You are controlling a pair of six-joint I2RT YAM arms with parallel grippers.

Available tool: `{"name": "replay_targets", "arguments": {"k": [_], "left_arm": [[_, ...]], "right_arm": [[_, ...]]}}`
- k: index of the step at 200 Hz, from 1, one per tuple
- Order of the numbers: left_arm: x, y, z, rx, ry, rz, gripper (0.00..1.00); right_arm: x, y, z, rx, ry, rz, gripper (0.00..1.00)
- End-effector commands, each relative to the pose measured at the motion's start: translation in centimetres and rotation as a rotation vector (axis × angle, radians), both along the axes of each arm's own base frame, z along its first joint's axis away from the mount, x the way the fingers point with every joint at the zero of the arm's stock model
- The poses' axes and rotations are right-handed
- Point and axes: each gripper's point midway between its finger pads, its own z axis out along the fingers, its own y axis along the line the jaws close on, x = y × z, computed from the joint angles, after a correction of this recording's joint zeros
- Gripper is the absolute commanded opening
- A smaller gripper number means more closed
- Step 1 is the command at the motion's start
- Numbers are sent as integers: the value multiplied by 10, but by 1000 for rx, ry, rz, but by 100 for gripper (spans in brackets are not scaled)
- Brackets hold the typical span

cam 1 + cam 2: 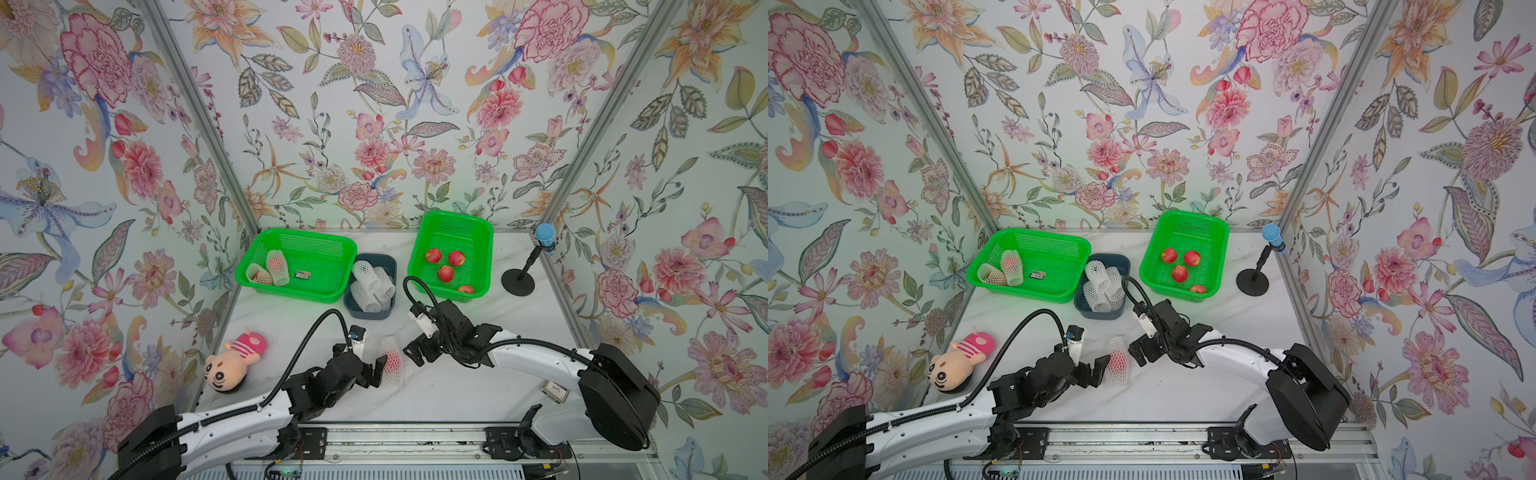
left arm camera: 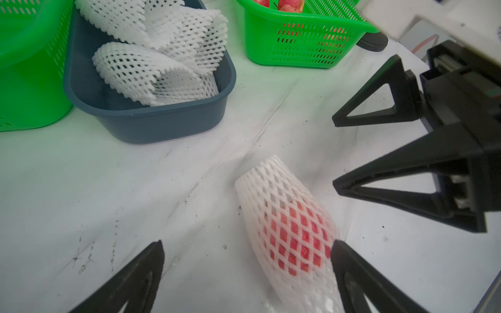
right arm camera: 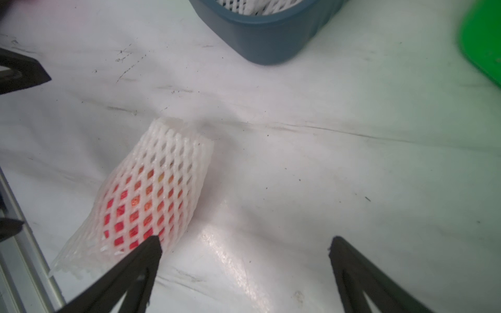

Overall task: Remove foam nets from apples
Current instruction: Place the apple at the center of the board, then remove the foam net from the apple.

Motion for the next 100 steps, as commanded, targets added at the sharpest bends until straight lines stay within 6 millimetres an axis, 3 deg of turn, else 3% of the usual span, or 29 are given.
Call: {"name": "replay_targets", "arguments": {"k": [1, 61, 83, 100], "left_arm": [[0, -1, 0, -32, 45, 1, 99], [14, -3, -24, -22, 150, 44, 99], [24, -7, -19, -11, 142, 51, 99], [29, -9, -13, -31, 133, 45, 99]], "right_arm": [[-10, 17, -1, 0, -21, 74, 99], [-50, 31, -18, -60, -37, 197, 99], [-64, 48, -12, -14, -39, 234, 99], [-64, 48, -7, 17, -26, 217, 99]]}}
